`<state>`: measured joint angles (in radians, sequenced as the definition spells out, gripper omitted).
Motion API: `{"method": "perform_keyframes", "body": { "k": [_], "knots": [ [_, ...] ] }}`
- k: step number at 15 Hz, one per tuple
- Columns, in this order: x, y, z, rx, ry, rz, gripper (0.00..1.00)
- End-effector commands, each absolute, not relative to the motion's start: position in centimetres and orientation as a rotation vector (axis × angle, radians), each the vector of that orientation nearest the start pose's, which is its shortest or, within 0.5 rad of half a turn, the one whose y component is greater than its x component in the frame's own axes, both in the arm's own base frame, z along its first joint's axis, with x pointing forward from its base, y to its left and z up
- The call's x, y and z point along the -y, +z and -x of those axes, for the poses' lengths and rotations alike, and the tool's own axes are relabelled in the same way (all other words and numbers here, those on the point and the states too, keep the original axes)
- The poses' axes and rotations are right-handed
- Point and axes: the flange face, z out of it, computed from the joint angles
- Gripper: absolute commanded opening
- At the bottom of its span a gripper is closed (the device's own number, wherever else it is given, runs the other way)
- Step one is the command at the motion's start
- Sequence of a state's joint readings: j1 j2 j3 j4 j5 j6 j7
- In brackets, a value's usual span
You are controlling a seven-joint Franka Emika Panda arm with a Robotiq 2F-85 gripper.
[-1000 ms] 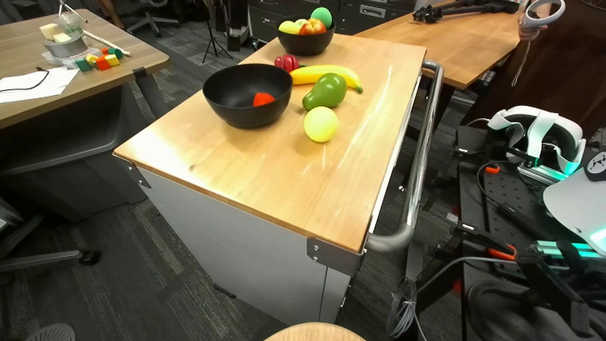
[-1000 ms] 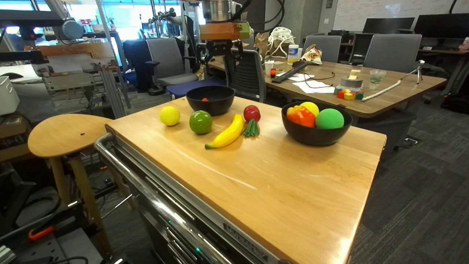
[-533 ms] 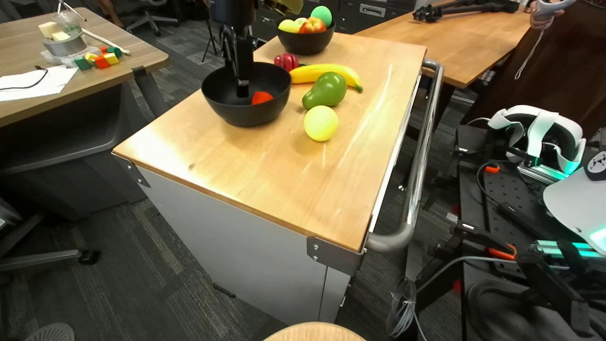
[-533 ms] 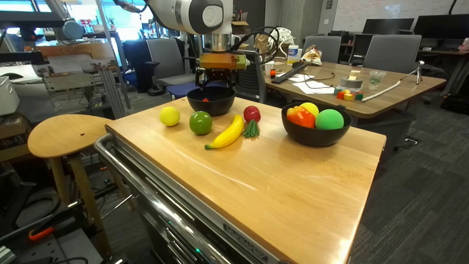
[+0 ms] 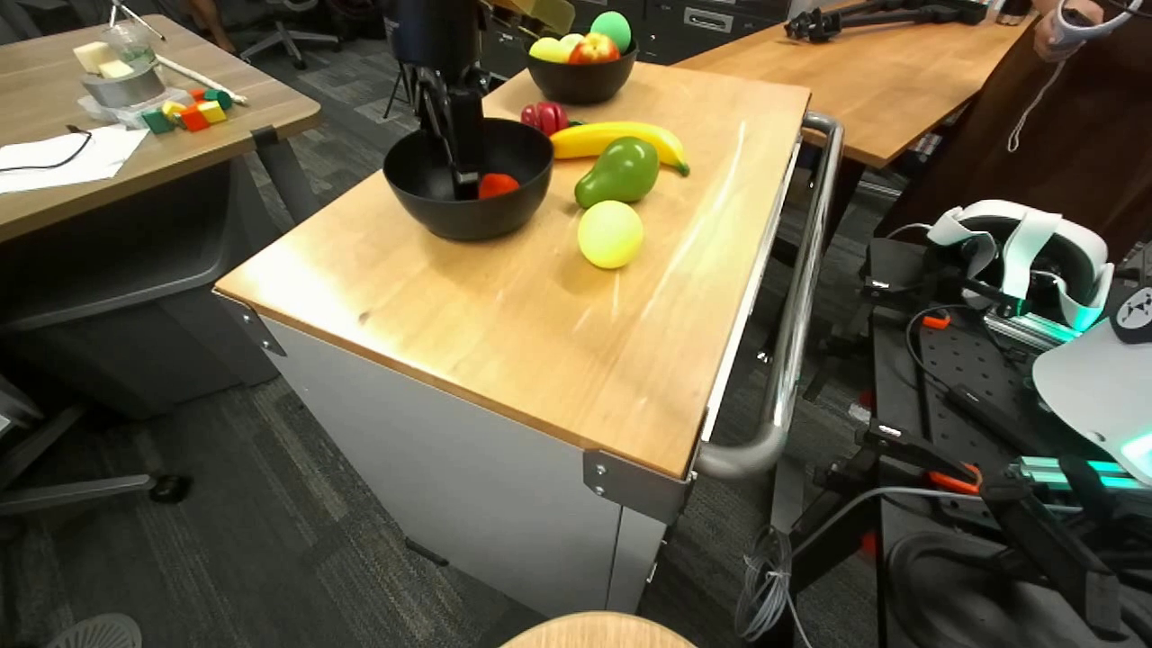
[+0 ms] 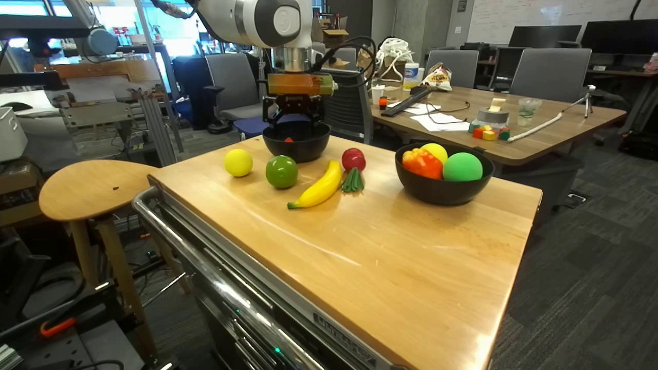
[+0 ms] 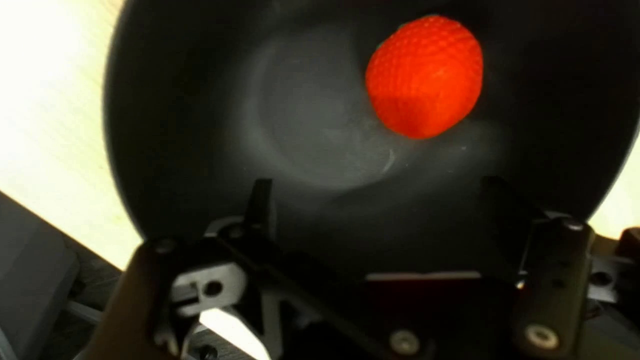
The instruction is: Remove the fruits and vegetables from the two black bowls
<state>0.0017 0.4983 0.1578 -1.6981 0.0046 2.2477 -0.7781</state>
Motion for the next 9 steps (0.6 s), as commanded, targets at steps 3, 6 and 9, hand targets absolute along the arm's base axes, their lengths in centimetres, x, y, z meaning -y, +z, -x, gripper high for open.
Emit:
{"method": "perform_keyframes", "body": {
  "k": [3,6,9],
  "knots": [
    [-9.4,29.8,-65.1,1.378,0.098,2.884,0.77],
    [-8.6,28.8,-64.6,1.373,0.191,2.923,0.43],
    [-8.7,29.5,-64.3,1.382,0.211,2.931,0.23]
  ]
}}
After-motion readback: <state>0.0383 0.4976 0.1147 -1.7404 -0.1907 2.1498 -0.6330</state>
